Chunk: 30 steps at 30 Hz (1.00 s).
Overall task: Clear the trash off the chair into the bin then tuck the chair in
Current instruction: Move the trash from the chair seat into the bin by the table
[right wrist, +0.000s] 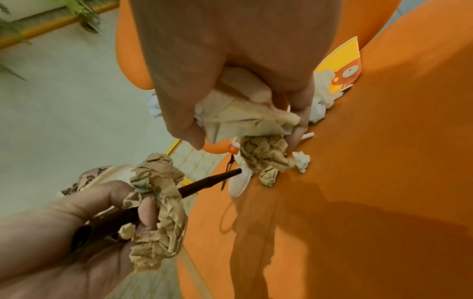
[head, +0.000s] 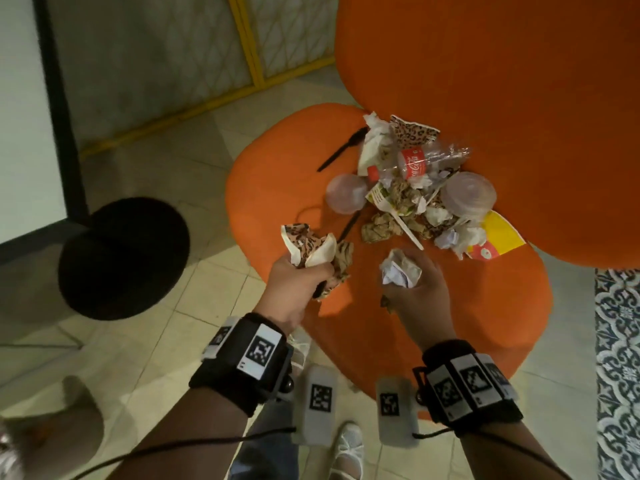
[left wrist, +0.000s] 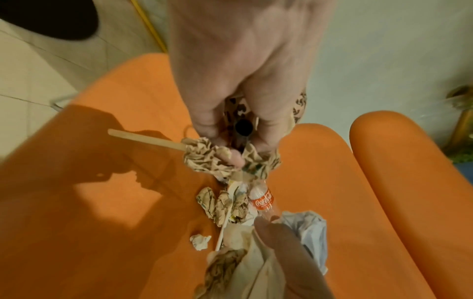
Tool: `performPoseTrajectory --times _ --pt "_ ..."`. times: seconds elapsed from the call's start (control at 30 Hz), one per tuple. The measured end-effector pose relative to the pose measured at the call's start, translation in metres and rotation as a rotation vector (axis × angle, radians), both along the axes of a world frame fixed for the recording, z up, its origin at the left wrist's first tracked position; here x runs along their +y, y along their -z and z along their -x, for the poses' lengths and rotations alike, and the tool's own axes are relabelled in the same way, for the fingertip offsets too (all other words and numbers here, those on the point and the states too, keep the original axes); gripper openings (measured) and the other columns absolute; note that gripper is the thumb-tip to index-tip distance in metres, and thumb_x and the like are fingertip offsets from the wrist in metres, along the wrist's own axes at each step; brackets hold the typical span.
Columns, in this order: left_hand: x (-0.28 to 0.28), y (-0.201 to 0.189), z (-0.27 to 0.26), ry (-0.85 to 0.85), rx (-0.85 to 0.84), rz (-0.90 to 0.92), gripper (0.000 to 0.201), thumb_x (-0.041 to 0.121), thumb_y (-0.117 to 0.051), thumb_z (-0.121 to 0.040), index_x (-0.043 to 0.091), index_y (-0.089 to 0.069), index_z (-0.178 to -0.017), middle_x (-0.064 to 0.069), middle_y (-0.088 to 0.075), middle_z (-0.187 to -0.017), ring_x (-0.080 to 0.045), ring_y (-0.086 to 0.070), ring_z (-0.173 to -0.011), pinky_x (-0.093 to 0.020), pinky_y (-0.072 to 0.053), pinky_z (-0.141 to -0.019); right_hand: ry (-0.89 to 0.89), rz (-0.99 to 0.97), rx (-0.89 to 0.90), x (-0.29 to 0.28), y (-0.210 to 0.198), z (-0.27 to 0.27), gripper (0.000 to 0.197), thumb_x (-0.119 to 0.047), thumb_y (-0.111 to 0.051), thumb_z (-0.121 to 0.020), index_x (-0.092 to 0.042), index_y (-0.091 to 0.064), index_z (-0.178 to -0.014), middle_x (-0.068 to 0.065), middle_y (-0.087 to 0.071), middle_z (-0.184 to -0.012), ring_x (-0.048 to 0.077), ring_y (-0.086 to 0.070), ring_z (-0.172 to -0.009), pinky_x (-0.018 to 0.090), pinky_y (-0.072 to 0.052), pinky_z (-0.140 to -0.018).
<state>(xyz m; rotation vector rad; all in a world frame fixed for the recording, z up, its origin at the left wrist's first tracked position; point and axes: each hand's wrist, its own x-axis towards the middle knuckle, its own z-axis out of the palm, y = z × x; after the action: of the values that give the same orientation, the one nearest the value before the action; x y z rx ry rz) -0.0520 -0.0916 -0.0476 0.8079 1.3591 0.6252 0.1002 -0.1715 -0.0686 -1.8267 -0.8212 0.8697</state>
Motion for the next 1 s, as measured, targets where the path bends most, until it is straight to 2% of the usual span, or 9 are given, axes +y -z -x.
performPoseTrajectory --times 0.07,0.2,0.27,0.4,0.5,0.57,0.7,0.83,1.0 --pt "-0.012 0.002 0.023 -0.022 -0.013 -0.017 0.030 -0.008 -0.065 -0.074 0.003 -0.065 -0.101 -0.006 -0.068 -0.081 -0.019 -0.065 -0.070 -0.023 -0.049 -0.055 -0.029 -0.005 0.005 0.001 0.000 0.016 0.047 -0.006 -0.075 -0.070 -0.039 -0.056 -0.098 0.004 -0.051 -0.113 0.025 -0.060 -0.092 0.041 -0.057 -0.070" --pt "-0.038 0.003 0.095 -0.085 -0.014 -0.041 0.023 -0.010 -0.064 -0.072 0.011 -0.066 -0.080 0.003 -0.065 -0.064 -0.010 -0.059 -0.056 -0.016 -0.042 -0.046 -0.106 0.011 0.057 0.003 0.004 0.072 0.043 -0.022 -0.076 -0.065 -0.041 -0.058 -0.098 0.005 -0.059 -0.115 0.022 -0.063 -0.096 0.038 -0.057 -0.072" --pt "-0.055 0.007 0.144 -0.142 -0.001 -0.021 0.021 -0.011 -0.064 -0.073 0.008 -0.067 -0.081 0.005 -0.065 -0.062 -0.007 -0.058 -0.053 -0.013 -0.041 -0.045 -0.218 0.031 0.053 0.006 0.007 0.109 0.046 -0.014 -0.076 -0.067 -0.037 -0.056 -0.103 0.009 -0.058 -0.119 0.027 -0.060 -0.101 0.042 -0.056 -0.077" --pt "-0.092 0.017 0.262 -0.361 0.064 0.021 0.017 -0.010 -0.062 -0.075 -0.002 -0.068 -0.089 -0.004 -0.066 -0.071 -0.014 -0.059 -0.064 -0.017 -0.044 -0.050 -0.481 0.079 0.156 0.014 0.014 0.210 0.052 -0.011 -0.077 -0.069 -0.027 -0.053 -0.112 0.012 -0.052 -0.126 0.025 -0.058 -0.102 0.014 -0.051 -0.062" --pt "-0.125 0.024 0.363 -0.575 0.098 0.066 0.005 -0.006 -0.063 -0.077 -0.004 -0.065 -0.081 -0.006 -0.065 -0.064 -0.011 -0.058 -0.056 -0.014 -0.045 -0.048 -0.625 0.146 0.240 0.019 0.016 0.306 0.050 -0.007 -0.077 -0.072 -0.026 -0.051 -0.110 0.010 -0.052 -0.124 0.000 -0.062 -0.085 0.007 -0.048 -0.056" --pt "-0.147 0.034 0.435 -0.701 0.090 0.113 0.018 0.005 -0.069 -0.077 -0.004 -0.067 -0.092 -0.008 -0.072 -0.075 -0.014 -0.067 -0.065 -0.021 -0.051 -0.060 -0.688 0.203 0.299 0.021 0.020 0.380 0.044 -0.001 -0.070 -0.079 -0.023 -0.052 -0.113 0.004 -0.053 -0.122 -0.013 -0.060 -0.067 0.004 -0.045 -0.052" --pt "-0.173 0.066 0.572 -0.890 0.073 0.164 0.007 0.000 -0.060 -0.086 0.006 -0.060 -0.083 0.006 -0.068 -0.053 -0.010 -0.066 -0.056 -0.021 -0.054 -0.054 -0.828 0.316 0.346 0.022 0.043 0.538 0.045 -0.009 -0.072 -0.081 -0.020 -0.055 -0.121 0.002 -0.064 -0.114 0.003 -0.066 -0.088 0.013 -0.050 -0.065" --pt "-0.172 0.110 0.686 -1.027 0.062 0.268 0.018 0.003 -0.068 -0.056 -0.001 -0.061 -0.071 -0.010 -0.059 -0.050 -0.023 -0.052 -0.049 -0.024 -0.045 -0.046 -0.903 0.445 0.373 0.017 0.075 0.684 0.052 -0.012 -0.077 -0.076 -0.020 -0.055 -0.123 -0.001 -0.067 -0.112 0.009 -0.064 -0.097 0.008 -0.049 -0.069" --pt "-0.153 0.179 0.774 -1.008 0.079 0.399 0.020 0.005 -0.069 -0.060 0.001 -0.063 -0.080 -0.016 -0.062 -0.069 -0.025 -0.056 -0.057 -0.025 -0.045 -0.052 -0.895 0.615 0.387 0.014 0.136 0.804 0.060 -0.022 -0.081 -0.068 -0.020 -0.057 -0.123 0.001 -0.067 -0.115 0.016 -0.065 -0.102 0.028 -0.054 -0.083"
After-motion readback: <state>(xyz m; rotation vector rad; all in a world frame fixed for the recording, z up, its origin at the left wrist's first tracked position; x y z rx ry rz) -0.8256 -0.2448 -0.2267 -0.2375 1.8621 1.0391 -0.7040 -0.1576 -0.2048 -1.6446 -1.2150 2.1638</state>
